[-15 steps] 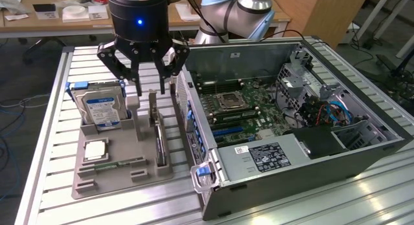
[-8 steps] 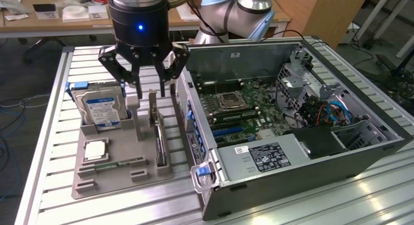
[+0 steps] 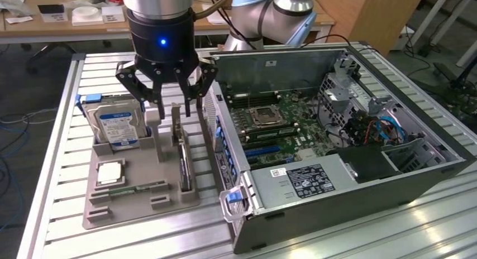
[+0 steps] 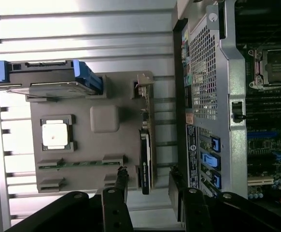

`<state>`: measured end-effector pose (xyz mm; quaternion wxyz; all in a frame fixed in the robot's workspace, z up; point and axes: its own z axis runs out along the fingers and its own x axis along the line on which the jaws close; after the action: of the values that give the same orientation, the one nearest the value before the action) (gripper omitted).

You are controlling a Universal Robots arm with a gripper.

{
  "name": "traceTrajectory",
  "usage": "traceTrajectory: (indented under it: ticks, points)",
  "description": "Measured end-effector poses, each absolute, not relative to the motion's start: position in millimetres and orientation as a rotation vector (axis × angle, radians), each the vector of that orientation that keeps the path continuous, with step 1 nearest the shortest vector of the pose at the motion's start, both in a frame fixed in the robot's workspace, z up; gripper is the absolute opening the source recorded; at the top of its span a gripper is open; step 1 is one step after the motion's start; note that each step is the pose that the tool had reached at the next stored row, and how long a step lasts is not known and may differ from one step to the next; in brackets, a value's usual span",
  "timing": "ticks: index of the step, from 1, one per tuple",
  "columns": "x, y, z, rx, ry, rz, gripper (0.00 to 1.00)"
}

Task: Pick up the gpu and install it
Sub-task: 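Pick up the gpu and move the gpu toward the slot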

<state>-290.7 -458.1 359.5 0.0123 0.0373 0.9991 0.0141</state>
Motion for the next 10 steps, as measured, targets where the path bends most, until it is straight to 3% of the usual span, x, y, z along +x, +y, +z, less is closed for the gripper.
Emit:
traceTrajectory:
  ticks: [10]
  points:
    - [-290.8, -458.1, 357.3, 0.116, 3.114, 0.044, 0.47]
